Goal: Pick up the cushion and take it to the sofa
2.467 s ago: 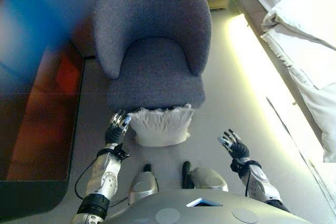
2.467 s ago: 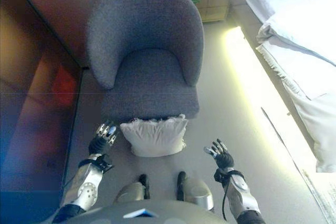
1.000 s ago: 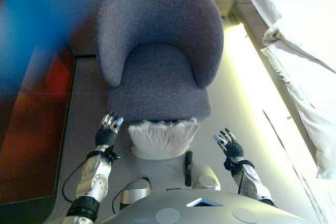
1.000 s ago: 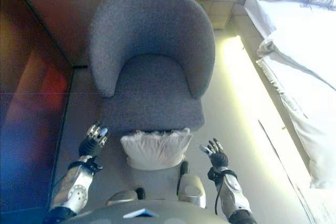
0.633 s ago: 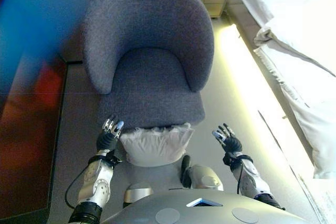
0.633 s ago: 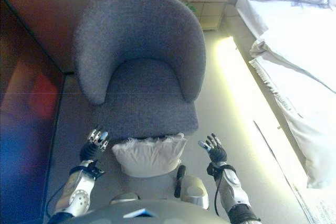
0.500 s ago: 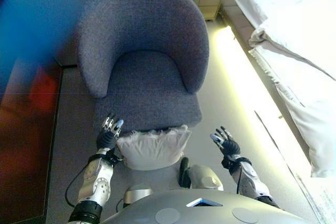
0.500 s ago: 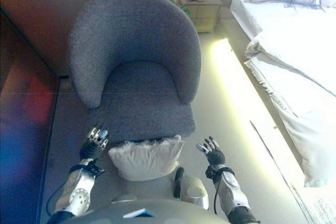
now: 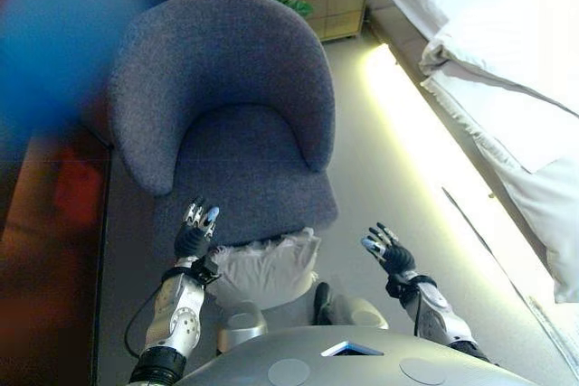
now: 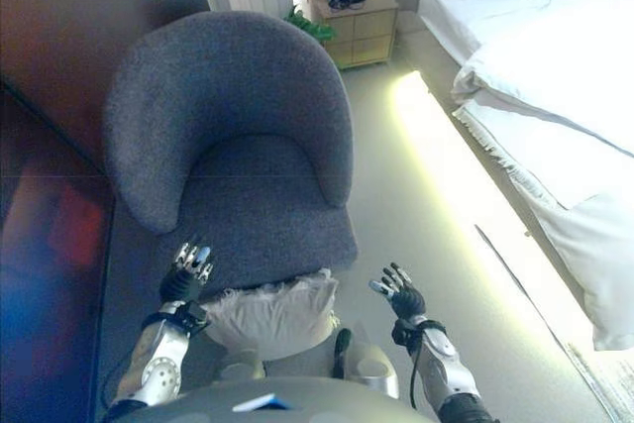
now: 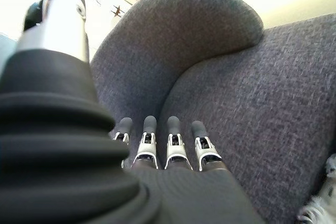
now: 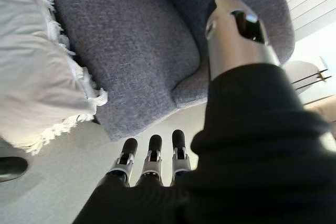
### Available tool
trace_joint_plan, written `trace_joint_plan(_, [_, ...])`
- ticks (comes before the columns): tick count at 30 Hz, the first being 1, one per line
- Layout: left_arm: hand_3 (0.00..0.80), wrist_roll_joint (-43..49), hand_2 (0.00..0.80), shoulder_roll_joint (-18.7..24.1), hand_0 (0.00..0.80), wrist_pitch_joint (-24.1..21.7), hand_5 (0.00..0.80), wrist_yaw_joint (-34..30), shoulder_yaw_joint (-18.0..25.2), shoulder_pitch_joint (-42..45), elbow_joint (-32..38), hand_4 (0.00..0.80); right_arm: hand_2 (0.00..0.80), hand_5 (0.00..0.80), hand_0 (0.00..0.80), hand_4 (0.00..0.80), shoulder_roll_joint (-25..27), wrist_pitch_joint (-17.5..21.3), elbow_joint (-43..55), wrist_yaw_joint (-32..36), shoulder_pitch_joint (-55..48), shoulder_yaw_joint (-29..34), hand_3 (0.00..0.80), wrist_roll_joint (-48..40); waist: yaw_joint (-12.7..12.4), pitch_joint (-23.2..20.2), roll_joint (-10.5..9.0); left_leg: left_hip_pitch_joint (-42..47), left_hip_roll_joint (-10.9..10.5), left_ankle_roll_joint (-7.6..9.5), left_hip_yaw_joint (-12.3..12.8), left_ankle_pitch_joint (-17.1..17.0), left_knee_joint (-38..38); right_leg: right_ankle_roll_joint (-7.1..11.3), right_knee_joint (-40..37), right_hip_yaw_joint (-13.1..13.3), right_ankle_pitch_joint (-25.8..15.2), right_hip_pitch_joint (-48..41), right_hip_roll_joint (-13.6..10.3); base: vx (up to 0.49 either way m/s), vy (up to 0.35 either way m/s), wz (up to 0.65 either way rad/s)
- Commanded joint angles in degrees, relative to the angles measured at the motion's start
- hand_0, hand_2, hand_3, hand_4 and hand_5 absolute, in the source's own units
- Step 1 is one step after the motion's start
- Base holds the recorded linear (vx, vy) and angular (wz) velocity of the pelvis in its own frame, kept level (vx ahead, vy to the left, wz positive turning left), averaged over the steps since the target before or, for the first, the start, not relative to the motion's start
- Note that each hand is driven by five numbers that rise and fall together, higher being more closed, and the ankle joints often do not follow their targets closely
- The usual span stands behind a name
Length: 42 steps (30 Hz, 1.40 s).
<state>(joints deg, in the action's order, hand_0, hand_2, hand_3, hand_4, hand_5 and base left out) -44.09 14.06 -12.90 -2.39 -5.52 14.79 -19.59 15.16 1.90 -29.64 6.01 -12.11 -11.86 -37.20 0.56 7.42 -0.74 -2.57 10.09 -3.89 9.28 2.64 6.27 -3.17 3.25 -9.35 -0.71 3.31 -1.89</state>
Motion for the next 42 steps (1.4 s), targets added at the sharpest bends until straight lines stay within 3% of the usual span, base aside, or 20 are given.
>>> trace_joint_plan(1, [0.000, -1.5, 0.000, 2.1, 0.000, -2.2, 0.000, -1.7, 2.6, 0.2, 4.7, 0.000, 0.000, 0.000, 0.000, 0.000, -0.1, 2.7, 4.6, 0.5, 1.1, 1.2, 0.000, 0.2, -0.2, 0.4, -1.12, -2.6, 0.2, -1.87, -0.4, -8.0, 0.2, 5.54, 2.9, 1.9, 5.6, -6.7, -4.6, 0.070, 0.056, -0.11])
trace_joint_plan(6, [0.000, -1.0, 0.000, 2.1, 0.000, -2.3, 0.000, -1.0, 1.8, -0.1, 4.8, 0.000, 0.000, 0.000, 0.000, 0.000, -0.1, 2.3, 7.1, -0.9, 0.0, 1.6, 0.000, -0.4, 1.3, -0.1, -1.87, -2.2, -2.4, -0.21, 1.2, -2.3, 8.7, 6.07, 3.3, 2.7, 5.0, -6.4, -6.7, 0.065, 0.079, -0.15])
trace_joint_plan(10, [0.000, 0.1, 0.000, 3.1, 0.000, -2.8, 0.000, -1.0, 0.5, -1.0, 4.5, 0.000, 0.000, 0.000, 0.000, 0.000, -1.1, 3.4, 6.1, -1.6, 0.1, 1.9, 0.000, -0.7, 2.1, -0.7, -1.62, 0.0, -4.1, 1.49, 3.0, 1.7, 6.3, 7.72, 3.8, 3.0, 4.5, -6.5, -8.2, 0.069, 0.162, -0.02])
trace_joint_plan(15, [0.000, 0.2, 0.000, 4.3, 0.000, -2.2, 0.000, -0.9, 0.8, -0.9, 4.4, 0.000, 0.000, 0.000, 0.000, 0.000, -2.1, 3.3, 6.5, -1.6, -0.4, 1.8, 0.000, 0.7, 1.9, -1.0, -1.36, 2.0, -5.7, 2.97, 3.2, 2.4, 3.0, 9.86, 4.3, 2.8, 3.7, -5.9, -9.8, 0.055, 0.153, 0.03])
trace_joint_plan(18, [0.000, 2.6, 0.000, 5.1, 0.000, -1.4, 0.000, -1.2, 0.6, -1.0, 3.0, 0.000, 0.000, 0.000, 0.000, 0.000, -2.2, 3.7, 5.6, -1.5, 0.6, 1.3, 0.000, 2.9, 0.7, -0.3, -1.57, 0.3, -7.1, 4.56, 3.1, 3.9, 4.8, 10.11, 8.3, 1.6, 2.3, -3.7, -12.8, 0.000, 0.154, 0.03])
trace_joint_plan(21, [0.000, 6.5, 0.000, 5.8, 0.000, -1.8, 0.000, -1.0, -0.4, -2.6, -0.1, 0.000, 0.000, 0.000, 0.000, 0.000, -2.1, 4.0, 3.7, -2.0, 3.1, 0.6, 0.000, 4.9, 0.1, 1.8, -1.15, -1.1, -7.5, 5.89, 3.3, 5.5, 7.3, 9.14, 18.6, 0.6, -1.5, 3.1, -16.5, -0.043, 0.145, -0.05])
trace_joint_plan(22, [0.000, 7.9, 0.000, 6.3, 0.000, -1.6, 0.000, -0.6, -0.7, -3.1, -1.4, 0.000, 0.000, 0.000, 0.000, 0.000, -1.9, 4.0, 2.8, -1.7, 3.8, 0.3, 0.000, 5.0, 0.1, 2.7, -1.12, -0.7, -7.4, 5.48, 3.0, 7.1, 8.6, 9.61, 19.8, 0.9, -1.5, 4.1, -17.6, -0.007, 0.045, -0.14])
trace_joint_plan(24, [0.000, 11.1, 0.000, 6.9, 0.000, -1.7, 0.000, 1.2, -1.3, -4.9, -3.7, 0.000, 0.000, 0.000, 0.000, 0.000, -1.7, 3.8, 1.0, -1.6, 5.9, 0.2, 0.000, 5.5, 0.1, 3.6, -1.43, -2.2, -7.0, 5.29, 3.7, 6.8, 10.5, 9.42, 17.0, 1.0, -3.3, 6.3, -18.3, -0.074, -0.041, -0.21])
trace_joint_plan(26, [0.000, 13.6, 0.000, 8.4, 0.000, -2.7, 0.000, 3.6, -2.9, -8.9, -7.2, 0.000, 0.000, 0.000, 0.000, 0.000, -0.6, 4.2, -1.5, -0.4, 9.7, -0.4, 0.000, 4.5, 0.6, 5.6, -1.79, -6.1, -6.3, 4.73, 2.9, 8.1, 14.5, 10.26, 15.2, 3.0, -3.0, 10.6, -17.7, -0.157, -0.101, -0.09])
trace_joint_plan(31, [0.000, 13.4, 0.000, 8.7, 0.000, -3.7, 0.000, 7.2, -5.9, -17.8, -13.8, 0.000, 0.000, 0.000, 0.000, 0.000, 3.1, 5.5, -7.7, -2.1, 18.4, -2.3, 0.000, 5.8, -0.8, 10.4, -1.27, -16.5, -2.5, 2.83, 1.2, 8.7, 23.6, 10.29, 17.9, 2.2, -0.5, 15.0, -17.6, -0.204, -0.123, 0.05])
trace_joint_plan(35, [0.000, 14.0, 0.000, 7.0, 0.000, -5.7, 0.000, 10.3, -8.4, -23.0, -18.9, 0.000, 0.000, 0.000, 0.000, 0.000, 5.0, 6.0, -11.3, -5.7, 23.6, -4.1, 0.000, 6.3, -1.4, 13.4, -0.75, -22.9, -1.8, 2.38, -0.1, 9.7, 28.5, 9.50, 24.1, 2.2, 2.1, 21.0, -17.7, -0.147, -0.038, 0.13])
trace_joint_plan(36, [0.000, 14.6, 0.000, 6.6, 0.000, -6.3, 0.000, 11.0, -8.6, -23.7, -20.1, 0.000, 0.000, 0.000, 0.000, 0.000, 5.3, 5.9, -12.0, -6.4, 24.6, -4.3, 0.000, 6.5, -1.5, 14.2, -0.34, -23.5, -1.5, 2.00, -0.6, 11.5, 30.3, 9.75, 26.6, 2.7, 3.9, 21.9, -17.5, -0.065, 0.004, 0.05])
trace_joint_plan(42, [0.000, 16.7, 0.000, 6.3, 0.000, -5.8, 0.000, 15.1, -9.5, -28.8, -24.2, 0.000, 0.000, 0.000, 0.000, 0.000, 8.7, 4.3, -15.9, -9.7, 32.7, -5.6, 0.000, 13.1, -1.6, 17.2, 0.96, -31.8, -1.9, 2.13, -1.9, 12.6, 35.6, 9.27, 33.8, 4.1, 6.2, 31.0, -16.6, -0.110, 0.006, 0.06])
